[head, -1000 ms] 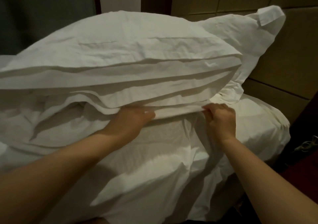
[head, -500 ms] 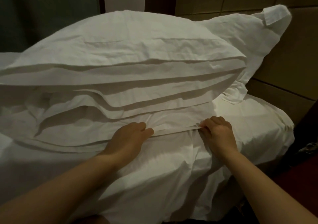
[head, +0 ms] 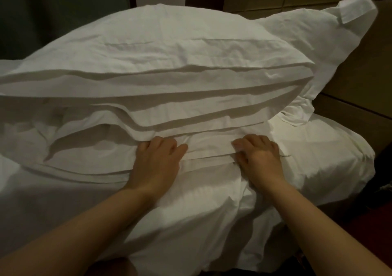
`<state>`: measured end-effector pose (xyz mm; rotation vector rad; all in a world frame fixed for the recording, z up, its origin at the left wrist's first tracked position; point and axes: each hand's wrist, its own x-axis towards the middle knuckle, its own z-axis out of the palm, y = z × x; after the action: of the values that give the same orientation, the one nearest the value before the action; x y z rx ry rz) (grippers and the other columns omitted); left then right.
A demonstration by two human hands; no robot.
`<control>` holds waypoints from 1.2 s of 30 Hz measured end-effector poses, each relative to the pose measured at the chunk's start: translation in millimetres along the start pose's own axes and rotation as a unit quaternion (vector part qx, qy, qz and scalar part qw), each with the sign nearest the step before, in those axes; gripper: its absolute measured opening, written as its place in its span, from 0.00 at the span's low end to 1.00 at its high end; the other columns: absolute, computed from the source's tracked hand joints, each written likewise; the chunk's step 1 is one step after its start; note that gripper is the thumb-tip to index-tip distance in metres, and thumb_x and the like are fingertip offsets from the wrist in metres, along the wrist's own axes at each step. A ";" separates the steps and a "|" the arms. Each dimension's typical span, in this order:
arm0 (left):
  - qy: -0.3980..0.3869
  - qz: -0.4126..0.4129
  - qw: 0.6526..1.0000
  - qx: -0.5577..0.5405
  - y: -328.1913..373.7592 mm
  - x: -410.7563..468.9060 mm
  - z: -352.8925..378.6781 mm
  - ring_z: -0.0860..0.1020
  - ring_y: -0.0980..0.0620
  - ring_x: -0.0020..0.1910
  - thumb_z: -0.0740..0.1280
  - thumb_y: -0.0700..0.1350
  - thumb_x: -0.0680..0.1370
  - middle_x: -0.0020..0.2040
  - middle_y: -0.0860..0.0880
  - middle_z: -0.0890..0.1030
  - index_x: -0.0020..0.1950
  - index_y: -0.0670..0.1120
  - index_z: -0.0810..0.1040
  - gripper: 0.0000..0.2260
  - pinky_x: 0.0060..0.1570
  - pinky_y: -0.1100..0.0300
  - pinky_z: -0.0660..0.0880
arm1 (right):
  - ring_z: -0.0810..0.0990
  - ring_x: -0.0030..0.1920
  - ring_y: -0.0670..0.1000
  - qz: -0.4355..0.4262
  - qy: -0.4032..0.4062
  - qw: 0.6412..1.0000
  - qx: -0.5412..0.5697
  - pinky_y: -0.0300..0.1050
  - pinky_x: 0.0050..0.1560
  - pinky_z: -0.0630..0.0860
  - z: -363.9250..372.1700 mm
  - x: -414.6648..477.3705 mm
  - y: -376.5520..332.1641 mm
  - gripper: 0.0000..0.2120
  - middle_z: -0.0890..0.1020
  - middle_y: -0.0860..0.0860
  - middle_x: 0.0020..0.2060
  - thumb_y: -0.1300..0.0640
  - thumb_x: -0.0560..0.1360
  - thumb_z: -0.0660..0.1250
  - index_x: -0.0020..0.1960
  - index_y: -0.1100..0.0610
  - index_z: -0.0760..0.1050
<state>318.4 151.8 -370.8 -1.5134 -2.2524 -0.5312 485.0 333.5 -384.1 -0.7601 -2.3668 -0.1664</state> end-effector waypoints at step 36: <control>-0.062 0.185 0.981 -0.006 -65.1 -2.7 -31.4 0.66 0.61 0.56 0.53 0.59 0.80 0.61 0.51 0.74 0.68 0.47 0.72 0.23 0.47 0.70 0.62 | 0.76 0.56 0.60 -0.011 0.015 0.999 -0.041 0.52 0.55 0.68 -13.7 -6.5 23.4 0.19 0.82 0.54 0.55 0.40 0.72 0.60 0.45 0.52 0.84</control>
<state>261.8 111.0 -351.8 -1.9598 -1.9830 -0.3471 509.5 345.6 -378.8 -0.7650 -2.3520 -0.2851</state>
